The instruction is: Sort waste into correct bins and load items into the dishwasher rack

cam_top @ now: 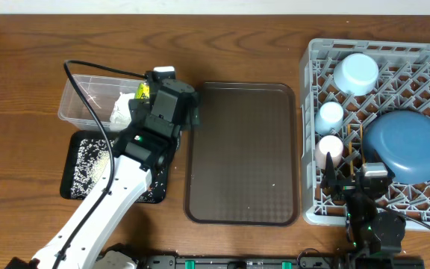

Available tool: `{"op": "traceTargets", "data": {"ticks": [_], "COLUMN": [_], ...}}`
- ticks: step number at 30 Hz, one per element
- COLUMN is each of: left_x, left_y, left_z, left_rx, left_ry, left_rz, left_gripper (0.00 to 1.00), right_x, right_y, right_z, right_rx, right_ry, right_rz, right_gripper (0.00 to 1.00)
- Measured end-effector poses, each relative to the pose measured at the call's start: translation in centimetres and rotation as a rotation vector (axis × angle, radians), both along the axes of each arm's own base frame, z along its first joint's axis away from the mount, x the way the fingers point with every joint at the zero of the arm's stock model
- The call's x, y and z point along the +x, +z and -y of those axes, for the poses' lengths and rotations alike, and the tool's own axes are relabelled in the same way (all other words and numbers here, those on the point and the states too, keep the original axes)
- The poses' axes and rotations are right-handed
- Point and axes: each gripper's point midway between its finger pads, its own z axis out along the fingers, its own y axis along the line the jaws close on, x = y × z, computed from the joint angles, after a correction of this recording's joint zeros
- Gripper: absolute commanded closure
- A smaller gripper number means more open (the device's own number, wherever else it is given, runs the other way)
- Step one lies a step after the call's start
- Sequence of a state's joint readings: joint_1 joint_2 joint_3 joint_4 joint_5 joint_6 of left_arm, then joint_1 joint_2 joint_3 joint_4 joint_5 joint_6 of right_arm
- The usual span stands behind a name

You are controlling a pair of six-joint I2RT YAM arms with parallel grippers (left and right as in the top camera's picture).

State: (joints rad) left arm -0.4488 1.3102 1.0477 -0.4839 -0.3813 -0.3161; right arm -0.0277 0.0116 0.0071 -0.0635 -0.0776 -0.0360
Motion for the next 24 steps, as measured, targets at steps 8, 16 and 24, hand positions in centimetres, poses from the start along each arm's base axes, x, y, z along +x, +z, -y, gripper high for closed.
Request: {"op": "traceTargets", "data": {"ticks": [8,16,24], "left_x": [-4.0,-11.0,-19.0], "left_y": [7.7,17.2,19.4], "left_z": [-1.9,-5.7,-11.0], "left_rx": [-0.09,-0.242,-0.3], "left_ry": [0.0,0.017,0.106], "left_rz": [0.188,0.52,0.727], "left_gripper": [0.01,0.01,0.01], "right_x": [0.0,0.0,0.0], "right_y": [0.0,0.0,0.0], "right_z": [0.0,0.0,0.0], "right_rx": [0.0,0.0,0.0], "right_ry": [0.0,0.0,-0.001], "right_rz": [0.0,0.0,0.0], "right_gripper": [0.01,0.01,0.01]}}
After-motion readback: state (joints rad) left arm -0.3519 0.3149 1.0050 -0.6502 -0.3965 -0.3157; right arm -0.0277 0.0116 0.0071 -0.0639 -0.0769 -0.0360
